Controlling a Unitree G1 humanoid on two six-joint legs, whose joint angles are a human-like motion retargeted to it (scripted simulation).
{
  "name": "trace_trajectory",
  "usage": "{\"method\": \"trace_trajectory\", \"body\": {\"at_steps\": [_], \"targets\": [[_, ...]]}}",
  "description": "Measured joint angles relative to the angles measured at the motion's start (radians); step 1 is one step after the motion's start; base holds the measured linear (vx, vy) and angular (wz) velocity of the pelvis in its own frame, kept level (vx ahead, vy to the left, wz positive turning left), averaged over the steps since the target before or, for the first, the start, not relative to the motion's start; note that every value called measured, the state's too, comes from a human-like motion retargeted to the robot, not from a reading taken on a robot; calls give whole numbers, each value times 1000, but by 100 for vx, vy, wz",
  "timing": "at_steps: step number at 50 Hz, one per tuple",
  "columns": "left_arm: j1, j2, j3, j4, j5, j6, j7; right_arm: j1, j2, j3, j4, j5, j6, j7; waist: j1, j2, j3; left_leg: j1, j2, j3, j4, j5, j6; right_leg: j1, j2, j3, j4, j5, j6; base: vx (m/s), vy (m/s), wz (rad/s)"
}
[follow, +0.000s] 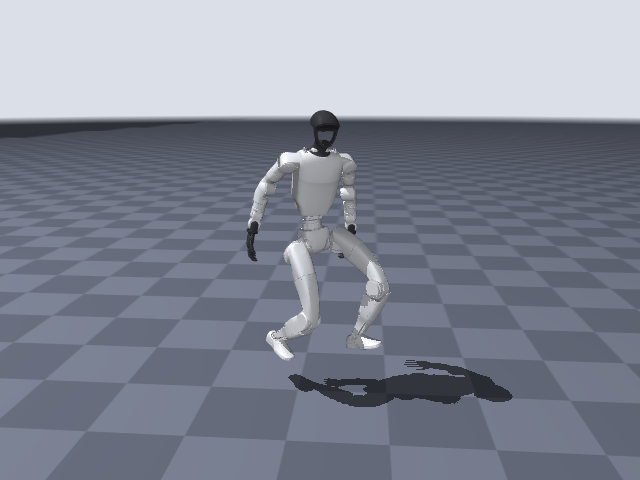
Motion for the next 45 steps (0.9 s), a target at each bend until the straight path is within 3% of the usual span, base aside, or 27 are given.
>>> {"method": "trace_trajectory", "body": {"at_steps": [3,5,10,12,15,18,20,23,25,27,29,30,31,35,40,45], "targets": [[-199,85,-21,-76,124,-34,130,0,9,77,7,-133,20,61,16,75,-29,90,58,-13,325,28,58,-137,101,-83,-43,109,-31,-130,-42,0],[-322,129,-36,-156,180,-51,212,-1,17,104,16,-216,46,102,41,135,-56,177,94,-59,481,106,47,-218,173,-149,-123,214,-27,-133,-43,-30],[-446,110,-68,-297,223,-71,240,-9,62,121,12,-313,99,160,93,279,-116,395,155,-108,381,418,-139,-303,351,-251,-393,566,87,-125,-38,-57],[-439,70,-84,-324,215,-63,209,-12,80,132,-8,-319,116,168,98,306,-123,423,163,-115,283,502,-199,-283,355,-265,-355,579,90,-114,-38,4],[-400,20,-87,-349,191,-43,150,-16,95,123,-32,-304,134,190,92,297,-143,434,130,-133,156,549,-237,-188,263,-250,-200,512,41,-109,-38,71],[-345,-7,-56,-331,189,-11,78,-36,93,69,-52,-292,144,218,80,248,-174,405,64,-158,90,494,-229,-63,159,-186,-131,421,20,-105,-35,84],[-311,-11,-24,-303,199,5,42,-64,80,31,-59,-301,139,228,84,216,-181,378,52,-167,122,301,-178,-24,130,-153,-107,265,-3,-101,-31,25],[-272,-4,42,-232,221,26,27,-152,10,-26,-43,-371,124,216,92,181,-126,326,86,-144,203,-54,-77,-63,92,-180,-48,-81,-79,-93,-25,-21],[-235,-21,93,-161,249,23,33,-233,-47,-62,-25,-402,107,168,74,172,-98,319,97,-97,132,-67,-68,-102,75,-197,-62,-20,-60,-76,-17,3],[-170,-35,106,-102,278,17,1,-266,-64,-63,-19,-400,93,128,86,181,-123,314,93,-93,-27,181,-175,-142,91,-198,-182,269,16,-66,-13,-33],[-122,-33,104,-75,289,10,-42,-285,-68,-44,-19,-400,83,99,118,198,-182,254,96,-109,-148,510,-308,-212,111,-210,-302,560,88,-59,-12,-69],[-106,-30,103,-68,289,6,-57,-294,-69,-30,-20,-405,76,86,137,206,-212,211,92,-119,-180,638,-372,-255,119,-217,-335,663,117,-55,-8,-54],[-96,-25,101,-67,289,4,-66,-300,-72,-20,-19,-411,72,77,148,207,-239,170,72,-123,-187,694,-398,-297,111,-221,-328,691,123,-53,-4,-27],[-79,-10,83,-74,301,0,-64,-316,-72,1,0,-427,52,59,145,188,-306,88,-54,-114,-209,822,-416,-374,24,-219,-244,649,110,-41,2,57],[-95,-16,75,-107,286,-9,-23,-313,-33,9,33,-432,44,42,90,148,-350,120,-184,-104,-304,893,-416,-302,-109,-224,-217,533,92,-24,-1,102],[-141,-39,67,-147,230,-26,13,-300,32,-3,54,-396,45,30,61,99,-392,148,-260,-108,-397,917,-416,-217,-175,-229,-253,405,85,-16,-7,78]]}}
